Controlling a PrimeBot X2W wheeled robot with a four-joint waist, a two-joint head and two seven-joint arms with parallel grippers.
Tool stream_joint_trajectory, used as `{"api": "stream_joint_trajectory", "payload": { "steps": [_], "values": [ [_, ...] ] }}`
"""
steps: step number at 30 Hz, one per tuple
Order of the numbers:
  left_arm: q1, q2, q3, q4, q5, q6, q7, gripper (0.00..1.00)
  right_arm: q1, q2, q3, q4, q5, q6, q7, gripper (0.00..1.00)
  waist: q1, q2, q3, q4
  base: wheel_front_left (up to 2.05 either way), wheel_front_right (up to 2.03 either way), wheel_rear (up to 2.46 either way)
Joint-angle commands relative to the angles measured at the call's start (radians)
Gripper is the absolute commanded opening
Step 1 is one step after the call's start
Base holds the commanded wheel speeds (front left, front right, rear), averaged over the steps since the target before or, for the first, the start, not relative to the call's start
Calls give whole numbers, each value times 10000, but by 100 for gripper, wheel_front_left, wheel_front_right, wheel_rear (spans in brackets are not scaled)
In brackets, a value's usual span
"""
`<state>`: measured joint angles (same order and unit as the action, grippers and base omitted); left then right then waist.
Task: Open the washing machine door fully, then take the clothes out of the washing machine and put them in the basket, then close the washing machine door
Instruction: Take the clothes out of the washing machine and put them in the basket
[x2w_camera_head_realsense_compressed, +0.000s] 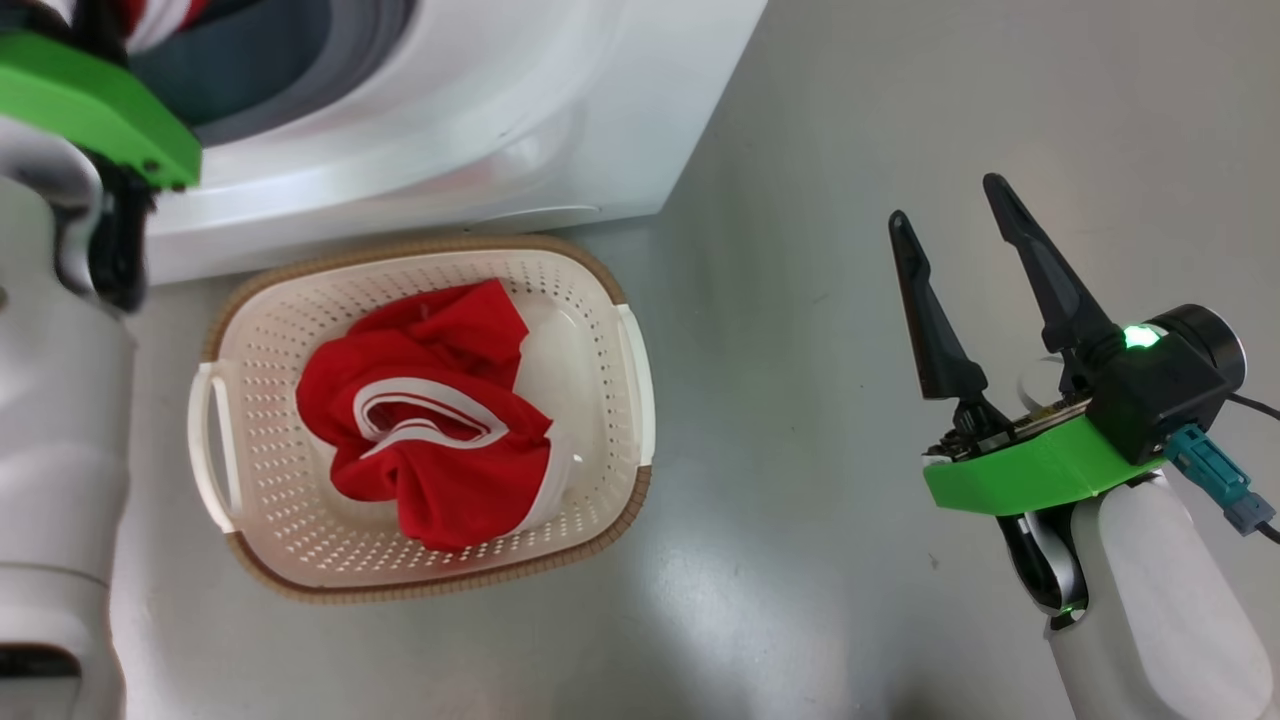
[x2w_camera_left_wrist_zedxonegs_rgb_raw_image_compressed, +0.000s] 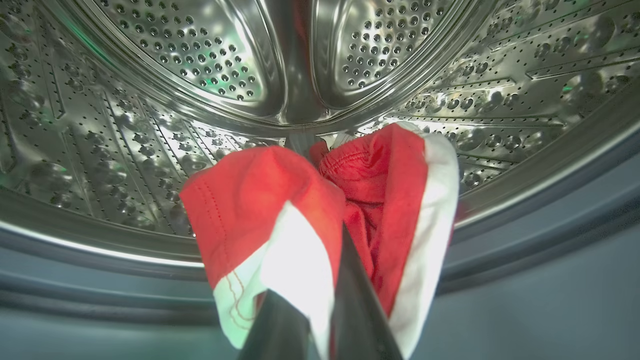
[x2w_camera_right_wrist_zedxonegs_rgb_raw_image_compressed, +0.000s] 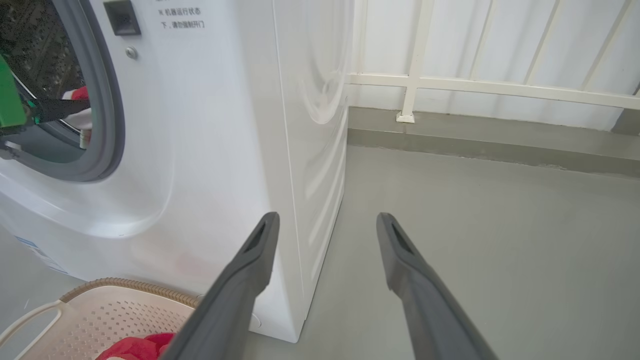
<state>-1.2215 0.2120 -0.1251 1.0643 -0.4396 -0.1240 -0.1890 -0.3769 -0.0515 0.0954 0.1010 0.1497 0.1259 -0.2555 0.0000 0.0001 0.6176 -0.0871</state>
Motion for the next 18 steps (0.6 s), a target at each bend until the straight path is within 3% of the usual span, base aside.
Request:
{"api": "stream_joint_trajectory", "payload": {
  "steps": [1, 8, 18],
  "values": [
    [324, 485, 70, -398, 48, -58, -293, 0, 154, 13, 144, -197, -64, 48, -63, 100, 0, -1, -148, 133, 0, 0, 0],
    [1587, 482, -94, -1797, 201, -64, -714, 0, 295, 13, 73, -142, -179, 48, -63, 100, 0, -1, -594, 421, 0, 0, 0],
    [4181, 194, 691, -4755, 723, 180, -726, 0, 651, 13, -1, -82, -324, 48, -63, 100, 0, -1, -1533, 675, 0, 0, 0]
  ]
}}
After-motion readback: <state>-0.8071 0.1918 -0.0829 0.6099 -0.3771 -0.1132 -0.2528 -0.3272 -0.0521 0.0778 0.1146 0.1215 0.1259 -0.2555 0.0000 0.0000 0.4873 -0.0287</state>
